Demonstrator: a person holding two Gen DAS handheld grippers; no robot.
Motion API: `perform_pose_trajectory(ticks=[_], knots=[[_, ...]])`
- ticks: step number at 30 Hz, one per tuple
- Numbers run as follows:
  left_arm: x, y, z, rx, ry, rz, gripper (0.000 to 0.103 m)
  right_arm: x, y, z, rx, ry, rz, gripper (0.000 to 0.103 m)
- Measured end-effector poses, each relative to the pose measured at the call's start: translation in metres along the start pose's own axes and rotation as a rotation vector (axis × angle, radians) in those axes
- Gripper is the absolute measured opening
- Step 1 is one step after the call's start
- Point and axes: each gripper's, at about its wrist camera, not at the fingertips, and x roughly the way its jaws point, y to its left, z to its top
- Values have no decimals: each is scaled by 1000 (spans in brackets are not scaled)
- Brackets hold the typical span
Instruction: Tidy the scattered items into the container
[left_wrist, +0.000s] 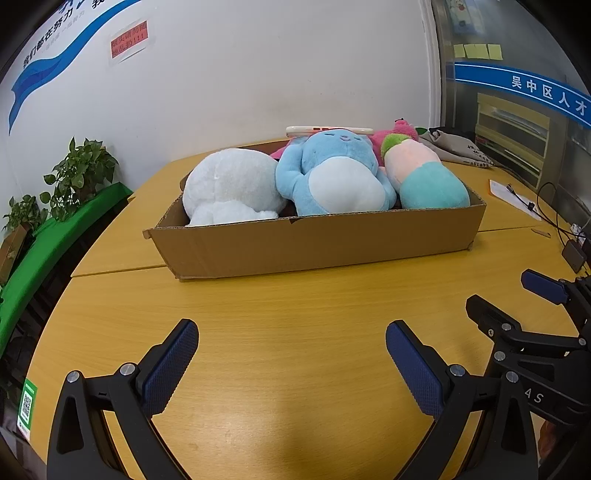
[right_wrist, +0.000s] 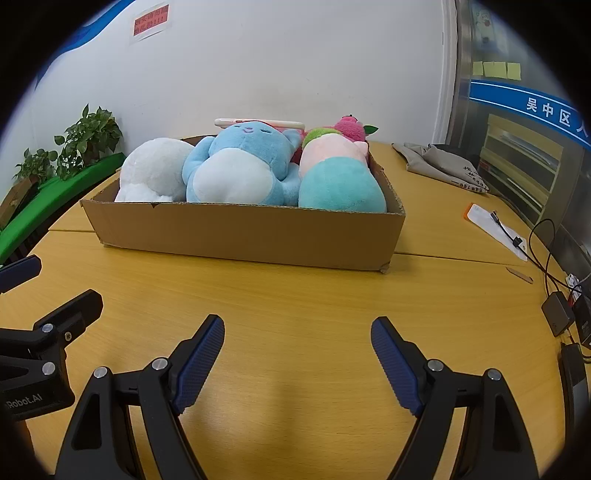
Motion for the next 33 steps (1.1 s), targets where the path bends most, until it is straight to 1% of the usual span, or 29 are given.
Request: perform_pose_trajectory(ticks=[3, 6, 9, 13, 16, 23, 27, 33], knots=[[1, 7, 0, -17, -6, -1, 103, 0, -1, 0, 5, 1, -2, 82], [3, 23, 1, -55, -4, -8, 103, -1, 1, 1, -2, -3, -4, 82], [10, 39, 1, -78, 17, 21, 103, -5, 2, 1, -7, -20, 13, 82], [17, 54, 0, -112, 45, 26, 103, -5, 6, 2, -22, -25, 12, 82], [18, 54, -1, -109, 47, 26, 103, -1, 7, 3, -24, -14, 11, 82], [23, 46, 0, -85, 49, 0, 103, 2, 9, 4, -34, -14, 8, 82], [25, 45, 3, -85, 34, -18, 103, 4, 9, 4, -42, -13, 8, 82], [39, 56, 4, -90, 50, -49, 103, 15, 5, 3, -37, 4, 2, 82]])
